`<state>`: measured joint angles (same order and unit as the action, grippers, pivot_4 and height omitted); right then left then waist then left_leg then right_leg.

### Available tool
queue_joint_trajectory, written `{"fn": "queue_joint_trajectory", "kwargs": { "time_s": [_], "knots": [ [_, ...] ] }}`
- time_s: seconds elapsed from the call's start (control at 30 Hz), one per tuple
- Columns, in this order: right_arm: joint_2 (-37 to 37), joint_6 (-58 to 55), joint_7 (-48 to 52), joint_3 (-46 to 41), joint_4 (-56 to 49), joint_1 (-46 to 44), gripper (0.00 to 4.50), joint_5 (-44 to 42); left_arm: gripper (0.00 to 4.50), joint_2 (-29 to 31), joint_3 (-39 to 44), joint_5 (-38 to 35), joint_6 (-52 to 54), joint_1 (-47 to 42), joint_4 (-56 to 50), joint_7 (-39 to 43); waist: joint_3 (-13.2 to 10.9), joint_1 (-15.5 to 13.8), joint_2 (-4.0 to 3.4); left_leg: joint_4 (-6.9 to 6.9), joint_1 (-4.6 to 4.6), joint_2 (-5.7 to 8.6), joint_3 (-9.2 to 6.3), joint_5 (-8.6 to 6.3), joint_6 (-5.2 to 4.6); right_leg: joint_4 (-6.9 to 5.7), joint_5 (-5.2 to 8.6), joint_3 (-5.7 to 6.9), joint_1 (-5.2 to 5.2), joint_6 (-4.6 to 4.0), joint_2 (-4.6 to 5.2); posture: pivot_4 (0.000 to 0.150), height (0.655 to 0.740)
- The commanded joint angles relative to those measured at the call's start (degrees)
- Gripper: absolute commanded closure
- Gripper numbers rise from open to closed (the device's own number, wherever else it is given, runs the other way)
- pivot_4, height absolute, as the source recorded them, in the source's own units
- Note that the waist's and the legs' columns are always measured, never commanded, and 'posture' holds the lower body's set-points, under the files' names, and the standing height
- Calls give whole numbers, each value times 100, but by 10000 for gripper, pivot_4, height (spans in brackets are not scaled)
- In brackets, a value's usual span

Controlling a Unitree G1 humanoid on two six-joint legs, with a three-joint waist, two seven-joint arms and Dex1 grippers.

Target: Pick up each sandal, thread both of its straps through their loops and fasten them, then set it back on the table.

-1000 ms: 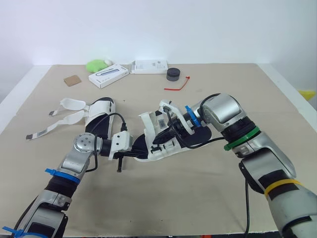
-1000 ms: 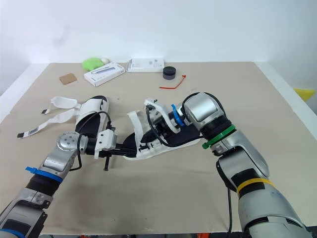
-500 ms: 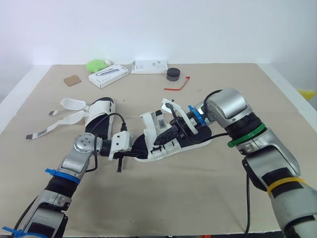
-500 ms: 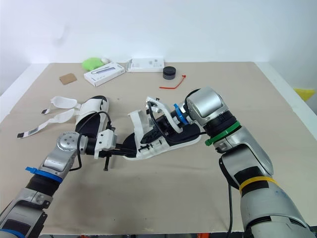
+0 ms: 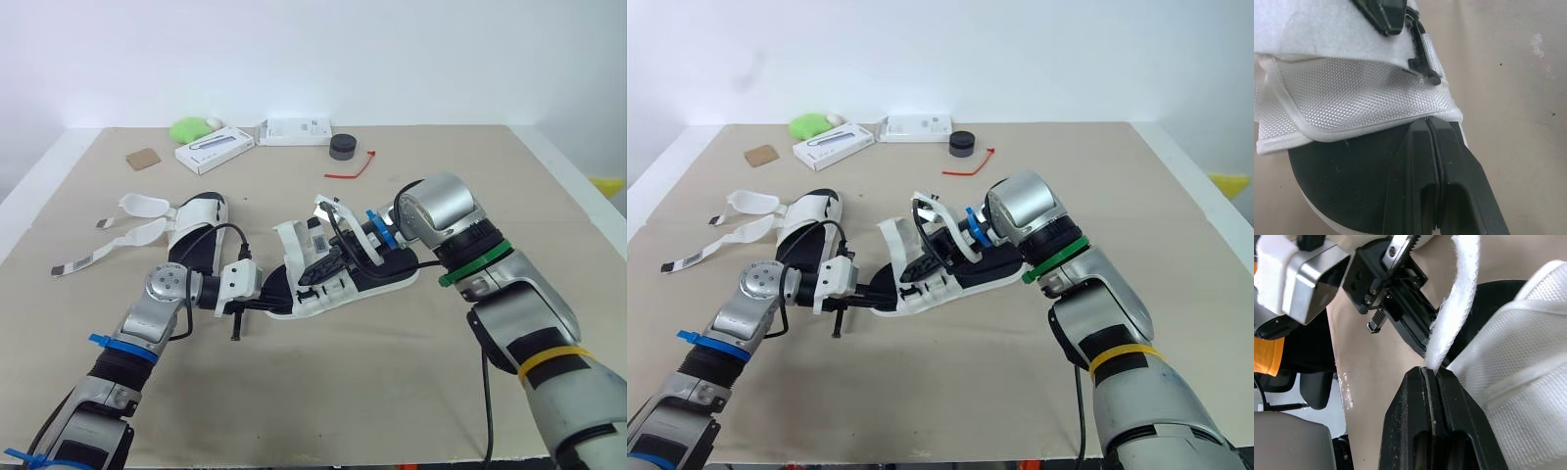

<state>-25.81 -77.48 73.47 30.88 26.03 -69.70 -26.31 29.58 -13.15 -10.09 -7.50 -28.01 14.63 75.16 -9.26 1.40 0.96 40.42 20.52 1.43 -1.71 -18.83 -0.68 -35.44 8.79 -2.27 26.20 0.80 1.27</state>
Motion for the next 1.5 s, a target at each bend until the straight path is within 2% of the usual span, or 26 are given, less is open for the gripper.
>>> {"fn": "queue_joint_trajectory", "kwargs": {
  "time_s": [0.03, 0.27, 0.77, 1.13, 1.5],
  "knots": [
    [-14, 263, 36, 77, 107, -132, 44604, 172, 45000, 42, -237, 147, 57, 209, 37, 99, 0, 0, 0, 0, 0, 0, 0, 0, 0, 0, 0, 0, 0, 0, 0, 1500, 7400],
    [24, 981, -9, 281, 74, 12, 44604, 591, 45000, 46, -236, 143, 76, 223, 8, 93, 0, 1, 0, 0, 0, 0, 0, 0, 0, 0, 0, 0, 0, 0, -1, 1500, 7400],
    [-317, 1294, 545, 693, -349, 89, 44604, 883, 45000, 25, -245, 129, 102, 270, -41, 51, 0, -4, 0, -1, 2, 1, -3, -1, 0, 7, 1, 4, -2, 1, 0, 1500, 7400],
    [-313, 30, 536, 160, -1028, -157, 44604, 106, 45000, 15, -291, 179, 7, 225, 48, 97, 0, -6, 0, -2, 9, 1, -10, -1, 0, 16, 0, 10, -1, 1, 5, 1500, 7400],
    [-264, -109, 326, 110, -741, -206, 44604, -2, 45000, -14, -315, 195, -63, 232, 65, 77, 0, -5, 0, -2, 9, 1, -10, -1, 1, 15, 0, 12, -2, 1, 4, 1500, 7400]
  ]
}}
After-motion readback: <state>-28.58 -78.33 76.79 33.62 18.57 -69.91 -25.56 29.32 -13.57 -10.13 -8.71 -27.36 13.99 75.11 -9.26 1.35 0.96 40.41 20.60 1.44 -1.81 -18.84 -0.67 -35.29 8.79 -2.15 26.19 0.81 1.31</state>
